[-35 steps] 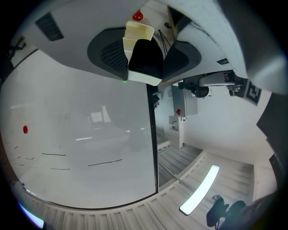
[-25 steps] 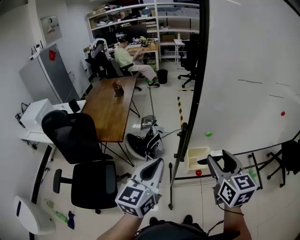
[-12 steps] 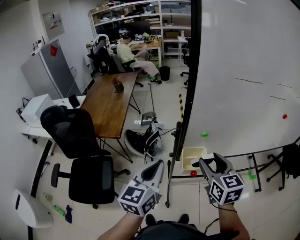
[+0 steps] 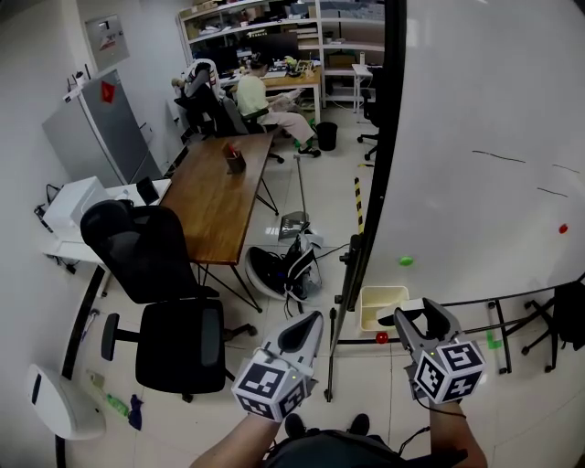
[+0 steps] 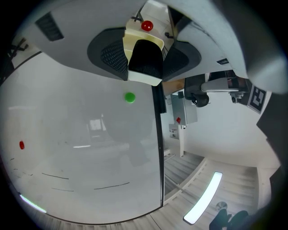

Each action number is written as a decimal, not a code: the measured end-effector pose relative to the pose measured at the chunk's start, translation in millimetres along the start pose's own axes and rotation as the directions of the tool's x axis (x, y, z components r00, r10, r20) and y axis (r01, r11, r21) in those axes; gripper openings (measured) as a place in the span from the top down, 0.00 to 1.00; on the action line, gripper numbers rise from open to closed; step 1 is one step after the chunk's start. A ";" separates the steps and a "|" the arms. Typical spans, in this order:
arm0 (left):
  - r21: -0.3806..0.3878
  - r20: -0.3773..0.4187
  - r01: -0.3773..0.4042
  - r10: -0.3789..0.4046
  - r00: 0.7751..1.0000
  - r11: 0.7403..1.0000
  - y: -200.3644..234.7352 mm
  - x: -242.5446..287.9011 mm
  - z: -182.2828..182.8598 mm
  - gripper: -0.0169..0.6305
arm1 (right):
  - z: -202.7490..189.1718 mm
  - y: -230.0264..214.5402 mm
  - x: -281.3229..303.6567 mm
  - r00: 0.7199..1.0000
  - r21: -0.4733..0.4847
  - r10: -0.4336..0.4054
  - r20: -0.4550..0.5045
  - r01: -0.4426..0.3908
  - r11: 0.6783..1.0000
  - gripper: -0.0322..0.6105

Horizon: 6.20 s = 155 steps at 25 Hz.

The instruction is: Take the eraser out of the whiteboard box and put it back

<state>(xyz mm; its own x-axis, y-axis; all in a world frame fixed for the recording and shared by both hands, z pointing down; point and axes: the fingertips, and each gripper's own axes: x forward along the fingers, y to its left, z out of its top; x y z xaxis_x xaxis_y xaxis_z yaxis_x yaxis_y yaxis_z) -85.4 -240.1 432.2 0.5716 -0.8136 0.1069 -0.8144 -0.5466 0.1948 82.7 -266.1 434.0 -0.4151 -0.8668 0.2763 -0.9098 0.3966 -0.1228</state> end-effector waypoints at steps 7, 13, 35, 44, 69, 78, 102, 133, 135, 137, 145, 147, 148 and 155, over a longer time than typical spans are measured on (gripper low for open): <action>0.012 0.047 0.013 -0.014 0.999 1.000 -5.2 -11.1 25.6 0.94 | 42.7 19.7 -26.2 0.997 -0.013 0.023 0.072 -0.022 1.000 0.54; 0.048 0.066 0.014 -0.017 0.998 0.999 -11.3 -17.6 42.3 0.94 | 60.1 27.2 -41.8 0.994 -0.024 0.024 0.104 -0.022 0.999 0.54; 0.041 0.032 -0.005 0.003 0.999 0.999 -14.1 -13.7 23.6 0.93 | 33.5 14.6 -29.6 0.998 -0.019 0.002 0.058 -0.001 1.000 0.54; -0.006 -0.039 -0.028 0.028 0.999 1.000 5.3 0.4 -15.5 0.93 | -17.8 -0.1 10.5 0.999 -0.030 -0.012 -0.041 0.011 1.000 0.54; -0.055 -0.117 -0.036 0.029 0.993 0.998 16.9 18.8 -63.6 0.93 | -106.1 -18.8 70.1 0.971 -0.090 -0.088 -0.220 0.070 0.993 0.54; -0.049 -0.103 -0.045 0.040 0.994 0.998 14.4 9.2 -52.3 0.93 | -105.4 -16.8 66.1 0.963 -0.102 -0.110 -0.246 0.087 0.991 0.52; -0.006 0.071 -0.016 0.016 0.997 1.000 -24.3 -34.8 30.9 0.93 | 37.2 4.5 -50.8 0.991 -0.046 -0.031 0.131 0.038 0.998 0.81; 0.038 0.171 -0.148 0.139 0.975 0.988 -111.0 -105.8 48.8 0.93 | 44.7 20.0 -128.0 0.959 -0.051 0.208 0.191 -0.202 0.978 0.92; 0.034 0.179 -0.143 0.134 0.975 0.989 -110.0 -126.0 47.8 0.93 | 43.7 35.7 -138.7 0.960 -0.056 0.197 0.198 -0.189 0.980 0.92; 0.028 0.179 -0.131 0.124 0.976 0.991 -105.2 -149.6 45.5 0.93 | 41.0 56.6 -149.9 0.962 -0.054 0.180 0.205 -0.173 0.983 0.92; 0.007 0.167 -0.050 0.048 0.985 0.999 -102.3 -246.9 15.9 0.93 | 3.8 133.3 -215.1 0.971 -0.023 0.110 0.211 -0.107 0.994 0.92; 0.001 0.168 -0.033 0.033 0.985 0.999 -102.6 -254.4 13.6 0.93 | -0.2 139.0 -224.0 0.974 -0.030 0.089 0.207 -0.085 0.996 0.92; -0.001 0.168 -0.025 0.025 0.986 1.000 -107.1 -258.2 14.8 0.93 | 0.6 140.9 -232.3 0.975 -0.034 0.082 0.207 -0.077 0.996 0.92; 0.022 0.171 0.024 -0.028 0.985 0.999 -202.4 -272.7 24.6 0.93 | 2.4 113.1 -333.6 0.973 -0.026 0.041 0.229 -0.036 0.999 0.92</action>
<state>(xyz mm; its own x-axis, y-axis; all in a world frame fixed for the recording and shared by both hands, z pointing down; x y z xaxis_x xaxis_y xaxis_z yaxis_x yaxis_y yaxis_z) -79.0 87.5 339.6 0.5685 -0.8200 -0.0664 -0.8023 -0.5705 0.1757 118.3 67.1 325.7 -0.4414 -0.8961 0.0458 -0.8940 0.4348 -0.1081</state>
